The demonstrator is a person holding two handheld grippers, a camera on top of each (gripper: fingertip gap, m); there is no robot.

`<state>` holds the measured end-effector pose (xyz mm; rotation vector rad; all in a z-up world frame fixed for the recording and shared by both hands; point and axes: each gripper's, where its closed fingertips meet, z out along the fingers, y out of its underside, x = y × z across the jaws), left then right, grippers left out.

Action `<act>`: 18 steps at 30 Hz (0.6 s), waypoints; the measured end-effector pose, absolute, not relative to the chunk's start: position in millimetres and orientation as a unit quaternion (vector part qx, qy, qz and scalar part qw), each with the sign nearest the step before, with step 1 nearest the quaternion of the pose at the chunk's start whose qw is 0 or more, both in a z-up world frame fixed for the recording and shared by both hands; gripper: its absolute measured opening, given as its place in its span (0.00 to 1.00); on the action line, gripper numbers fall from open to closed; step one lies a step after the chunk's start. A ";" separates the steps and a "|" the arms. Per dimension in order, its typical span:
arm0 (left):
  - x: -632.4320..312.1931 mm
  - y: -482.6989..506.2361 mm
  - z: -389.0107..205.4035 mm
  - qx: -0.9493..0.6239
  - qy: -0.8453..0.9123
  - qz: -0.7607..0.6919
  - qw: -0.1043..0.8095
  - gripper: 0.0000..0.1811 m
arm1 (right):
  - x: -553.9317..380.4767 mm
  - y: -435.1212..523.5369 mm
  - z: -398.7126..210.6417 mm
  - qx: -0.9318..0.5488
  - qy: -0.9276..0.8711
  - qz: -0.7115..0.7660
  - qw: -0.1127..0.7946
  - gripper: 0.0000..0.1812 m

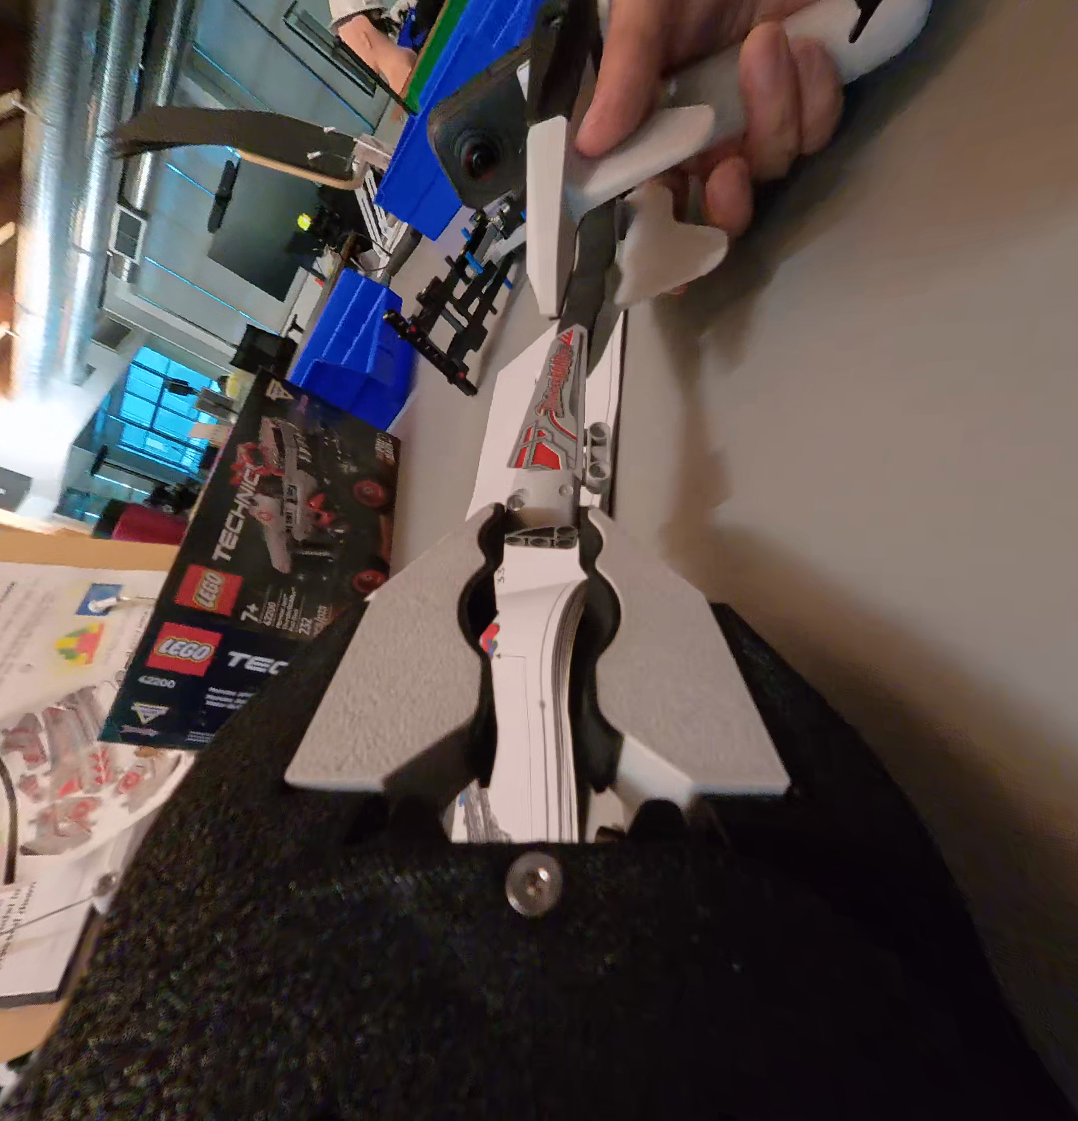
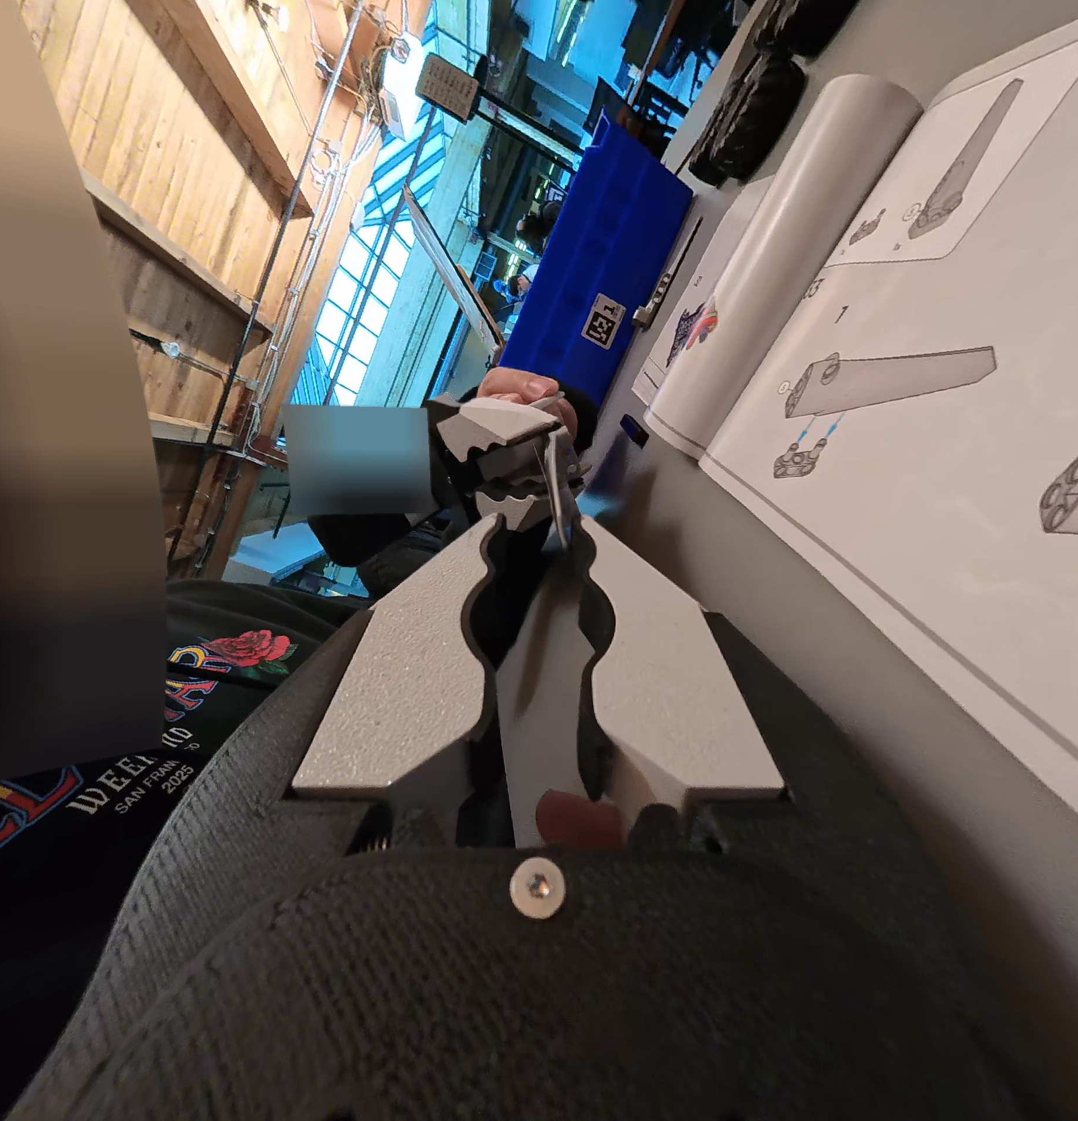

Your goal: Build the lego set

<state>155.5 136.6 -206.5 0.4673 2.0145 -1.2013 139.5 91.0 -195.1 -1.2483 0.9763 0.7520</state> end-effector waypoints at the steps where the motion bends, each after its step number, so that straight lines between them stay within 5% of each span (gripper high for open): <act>1: 154.8 135.6 -206.0 0.183 0.782 -0.469 0.367 0.12 | 139.7 90.6 -194.9 -0.546 0.428 0.330 0.640 0.08; 18: 149.9 135.4 -198.3 0.165 0.771 -0.517 0.333 0.12 | 135.0 91.5 -189.9 -0.545 0.411 0.345 0.645 0.00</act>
